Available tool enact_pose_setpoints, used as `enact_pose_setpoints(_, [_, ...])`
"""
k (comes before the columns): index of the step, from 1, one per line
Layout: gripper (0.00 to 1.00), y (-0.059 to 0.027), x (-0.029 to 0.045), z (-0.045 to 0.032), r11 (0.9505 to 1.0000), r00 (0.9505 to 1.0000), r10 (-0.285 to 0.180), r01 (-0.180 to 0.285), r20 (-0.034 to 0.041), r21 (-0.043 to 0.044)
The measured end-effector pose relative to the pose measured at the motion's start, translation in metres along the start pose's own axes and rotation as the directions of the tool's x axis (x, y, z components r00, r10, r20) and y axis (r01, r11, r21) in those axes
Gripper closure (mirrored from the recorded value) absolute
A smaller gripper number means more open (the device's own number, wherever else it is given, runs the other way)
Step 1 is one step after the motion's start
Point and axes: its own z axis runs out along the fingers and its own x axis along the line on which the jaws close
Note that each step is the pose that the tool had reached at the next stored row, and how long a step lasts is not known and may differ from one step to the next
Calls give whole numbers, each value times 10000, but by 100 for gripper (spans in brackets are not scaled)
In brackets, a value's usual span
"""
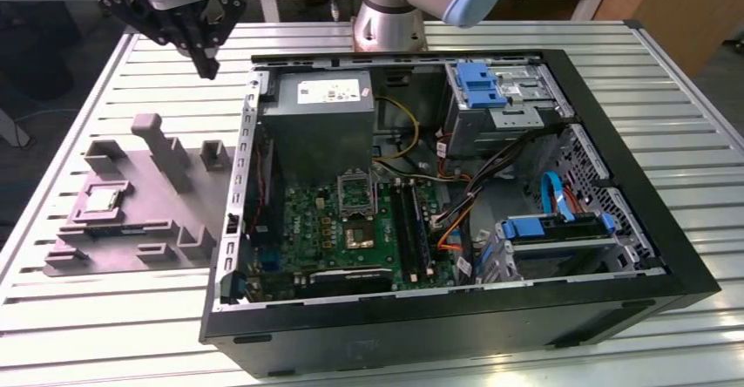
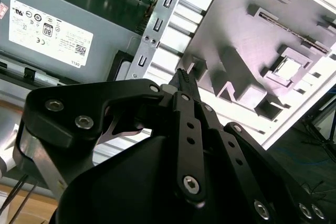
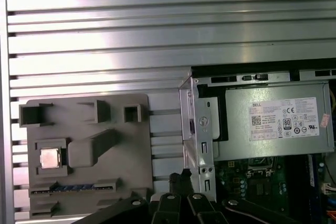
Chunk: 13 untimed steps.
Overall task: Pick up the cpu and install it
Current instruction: 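Reach for the cpu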
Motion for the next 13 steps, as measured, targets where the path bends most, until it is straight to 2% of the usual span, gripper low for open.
enact_pose_setpoints(13, [89,-12,156,-1,10000,10000,0,0,-3,0])
